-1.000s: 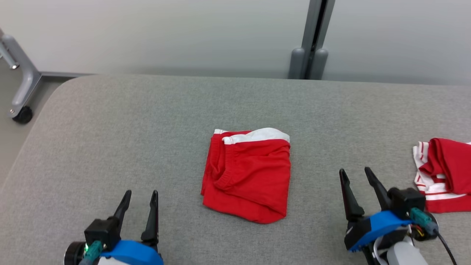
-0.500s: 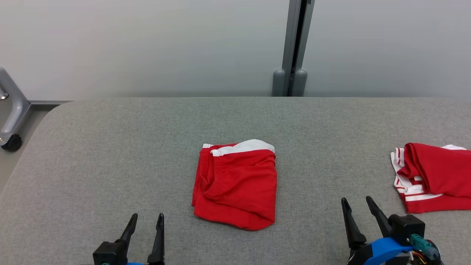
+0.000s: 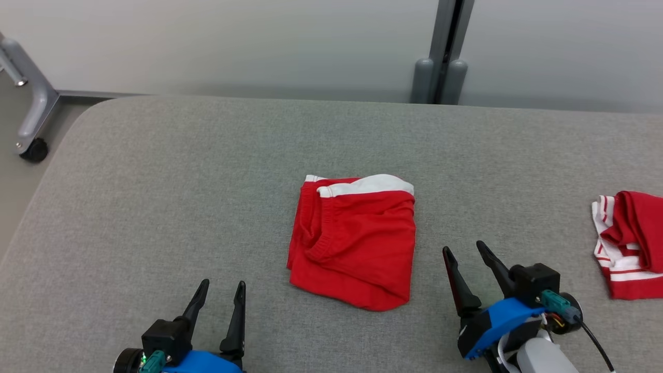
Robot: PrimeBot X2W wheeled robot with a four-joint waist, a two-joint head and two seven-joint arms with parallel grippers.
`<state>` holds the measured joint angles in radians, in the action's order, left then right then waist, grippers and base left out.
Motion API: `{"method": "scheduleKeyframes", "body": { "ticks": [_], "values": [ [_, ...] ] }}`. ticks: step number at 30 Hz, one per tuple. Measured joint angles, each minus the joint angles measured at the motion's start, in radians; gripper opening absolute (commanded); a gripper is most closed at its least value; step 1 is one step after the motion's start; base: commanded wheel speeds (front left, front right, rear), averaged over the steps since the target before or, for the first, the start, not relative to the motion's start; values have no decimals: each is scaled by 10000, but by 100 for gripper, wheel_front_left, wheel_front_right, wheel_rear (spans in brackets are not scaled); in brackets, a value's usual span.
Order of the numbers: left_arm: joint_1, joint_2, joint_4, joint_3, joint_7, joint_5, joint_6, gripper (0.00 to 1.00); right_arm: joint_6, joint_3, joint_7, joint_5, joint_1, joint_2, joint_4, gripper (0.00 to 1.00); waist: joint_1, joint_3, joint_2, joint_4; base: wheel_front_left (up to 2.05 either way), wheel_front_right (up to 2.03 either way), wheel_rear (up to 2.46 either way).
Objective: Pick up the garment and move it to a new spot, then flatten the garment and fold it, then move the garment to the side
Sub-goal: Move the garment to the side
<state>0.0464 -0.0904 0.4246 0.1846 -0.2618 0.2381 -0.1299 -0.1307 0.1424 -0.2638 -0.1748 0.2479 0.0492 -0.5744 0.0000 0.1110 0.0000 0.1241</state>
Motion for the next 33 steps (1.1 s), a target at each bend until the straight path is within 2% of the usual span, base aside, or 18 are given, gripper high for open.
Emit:
{"method": "scheduleKeyframes", "body": {
  "ticks": [5,11,12,13,14,15,19,23,27,33],
  "values": [
    [226,-161,54,332,0,280,0,100,0,514,0,-86,1041,-2,-878,100,0,431,0,445,0,0,0],
    [610,-316,102,773,0,518,0,100,0,640,17,-94,2185,-10,-2378,100,0,892,0,983,0,0,0],
    [652,-334,107,825,0,539,0,100,0,616,77,-52,2308,-8,-2677,86,1,950,0,1064,0,0,0],
    [678,-349,117,863,0,566,0,100,0,619,144,-52,2405,-8,-2949,45,1,1000,0,1138,0,0,0],
    [700,-360,123,884,0,610,0,100,0,708,165,-79,2477,-8,-3172,33,1,1048,0,1200,0,0,0],
    [725,-374,136,890,0,617,0,100,0,773,153,-155,2545,-6,-3302,0,1,1086,0,1249,0,0,0],
    [767,-407,157,815,0,692,0,100,-2,1041,59,-387,2729,-4,-3605,0,1,1083,0,1232,0,0,0],
    [714,-447,100,686,0,675,0,100,-6,1114,27,-543,2687,-42,-3555,0,1,974,0,871,0,0,0],
    [598,-454,-65,600,0,589,0,100,-4,922,25,-483,2397,-23,-3093,0,1,907,0,199,0,0,0],
    [615,-403,-391,796,0,479,0,100,-4,823,23,-395,1814,-15,-2614,0,1,912,0,-1265,0,0,0]
  ]
}}
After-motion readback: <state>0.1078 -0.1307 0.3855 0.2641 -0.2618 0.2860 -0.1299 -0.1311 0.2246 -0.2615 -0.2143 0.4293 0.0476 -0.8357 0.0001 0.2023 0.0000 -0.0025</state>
